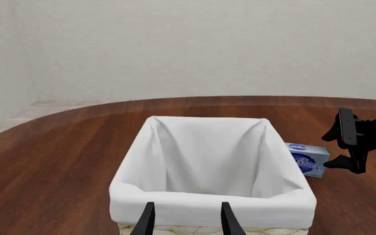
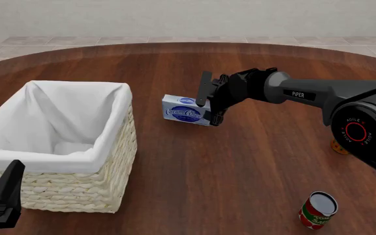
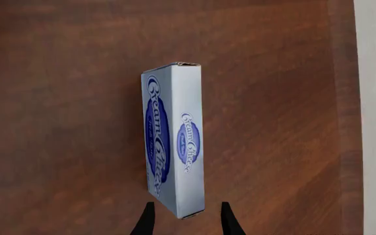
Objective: Pick up the cream cheese box, and put it in the basket.
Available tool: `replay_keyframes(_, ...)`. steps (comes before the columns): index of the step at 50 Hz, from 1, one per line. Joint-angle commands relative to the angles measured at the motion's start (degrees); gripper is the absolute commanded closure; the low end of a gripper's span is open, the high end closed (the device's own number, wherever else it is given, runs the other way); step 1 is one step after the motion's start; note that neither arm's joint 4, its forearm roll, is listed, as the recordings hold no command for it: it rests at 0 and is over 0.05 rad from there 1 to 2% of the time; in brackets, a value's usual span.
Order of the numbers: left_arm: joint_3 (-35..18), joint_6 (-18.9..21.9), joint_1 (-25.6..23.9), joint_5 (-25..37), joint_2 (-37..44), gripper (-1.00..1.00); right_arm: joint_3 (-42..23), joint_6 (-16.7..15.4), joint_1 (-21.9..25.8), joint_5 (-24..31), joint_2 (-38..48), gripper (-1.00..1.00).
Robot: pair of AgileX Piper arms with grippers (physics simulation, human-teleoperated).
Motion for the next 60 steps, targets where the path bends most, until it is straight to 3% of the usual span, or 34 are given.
replay_keyframes(1,0.0,0.0,0.0,0.0,0.01,-1.0,0.25,-0.62,-0.45,-1.49,0.56,-1.0)
replay_keyframes(25,0.0,0.0,0.0,0.0,0.01,-1.0,1.17,0.59,1.81,-5.15,2.2,-1.0)
replay_keyframes(53,0.0,0.0,0.0,0.0,-0.01,-1.0,-1.25,4.08,2.71,-3.13,4.65,-1.0)
replay_keyframes(54,0.0,0.0,0.01,0.0,-0.01,-1.0,-1.47,4.23,2.62,-3.12,4.67,1.0)
replay_keyframes(60,0.0,-0.01,0.0,0.0,0.0,-1.0,-0.47,4.5,3.03,-3.57,3.58,1.0)
